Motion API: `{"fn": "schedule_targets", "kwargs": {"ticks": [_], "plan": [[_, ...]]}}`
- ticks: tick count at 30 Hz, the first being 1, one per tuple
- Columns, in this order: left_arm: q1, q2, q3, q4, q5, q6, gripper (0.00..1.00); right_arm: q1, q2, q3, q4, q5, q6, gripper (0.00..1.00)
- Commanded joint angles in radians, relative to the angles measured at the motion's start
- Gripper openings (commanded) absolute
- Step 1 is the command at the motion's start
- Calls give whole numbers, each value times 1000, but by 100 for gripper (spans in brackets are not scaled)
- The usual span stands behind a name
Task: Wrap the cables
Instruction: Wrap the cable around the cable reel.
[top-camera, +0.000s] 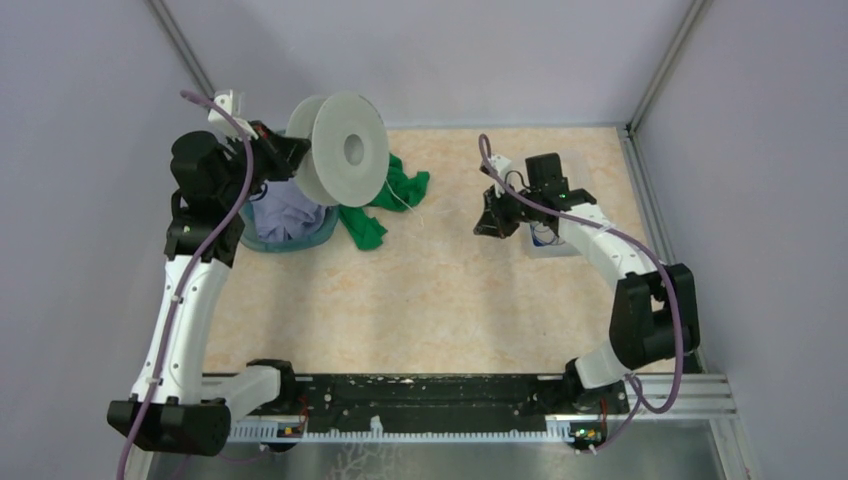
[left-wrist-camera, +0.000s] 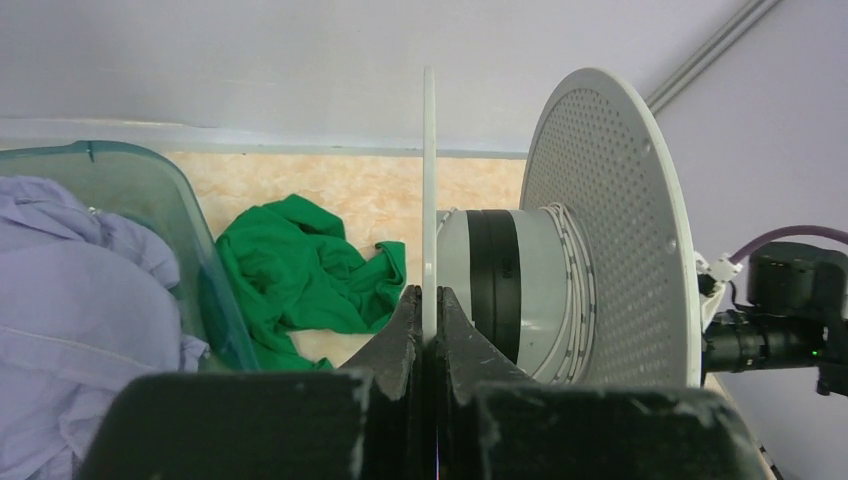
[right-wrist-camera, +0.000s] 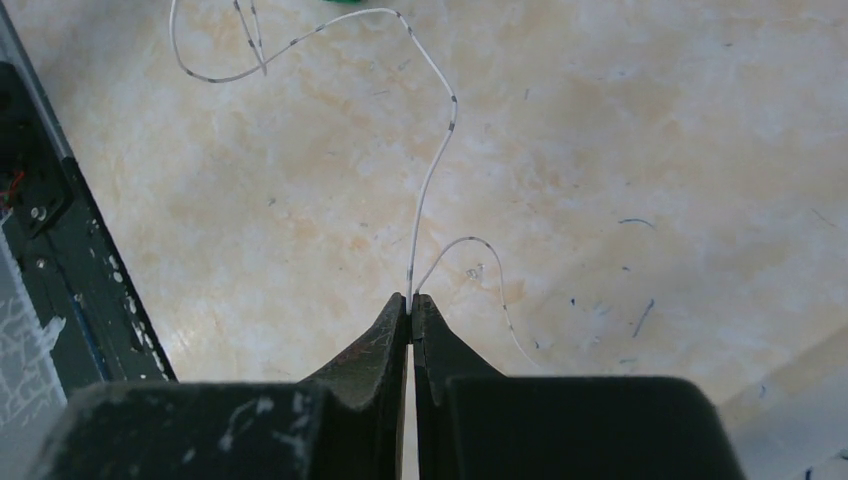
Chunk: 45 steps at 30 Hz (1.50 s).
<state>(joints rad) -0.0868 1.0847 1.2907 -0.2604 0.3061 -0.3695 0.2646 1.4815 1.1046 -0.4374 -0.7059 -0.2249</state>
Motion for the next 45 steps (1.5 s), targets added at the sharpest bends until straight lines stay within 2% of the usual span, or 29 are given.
{"fn": "schedule_targets", "kwargs": {"ticks": [1, 9, 14, 20, 25, 27, 31, 33, 36, 39, 45], "plan": [[4, -18, -27, 119, 61, -48, 0, 37, 23, 14, 17, -97, -50, 4], [-14, -10, -78, 135, 50, -35, 0, 56, 79, 71, 4, -253, -30, 4], [-49, 1, -112, 125, 17, 10, 0, 74, 134, 89, -37, -90, -26, 4], [-78, 11, -170, 145, -4, 28, 0, 75, 210, 105, -35, 26, 29, 11], [-91, 13, -201, 152, -4, 44, 0, 76, 238, 150, -59, 79, 38, 15], [-91, 9, -217, 156, -2, 45, 0, 75, 226, 161, -51, 44, 38, 18], [-91, 2, -228, 156, 16, 49, 0, 87, 201, 139, 45, -76, 77, 23], [-91, -4, -234, 165, 37, 38, 0, 100, 210, 117, 151, -116, 132, 26], [-91, -2, -227, 164, 64, 34, 0, 128, 256, 106, 330, -152, 202, 37], [-90, -11, -229, 170, 83, 31, 0, 164, 326, 137, 436, -183, 243, 48], [-90, -15, -227, 167, 96, 32, 0, 191, 480, 214, 558, -154, 340, 50]]}}
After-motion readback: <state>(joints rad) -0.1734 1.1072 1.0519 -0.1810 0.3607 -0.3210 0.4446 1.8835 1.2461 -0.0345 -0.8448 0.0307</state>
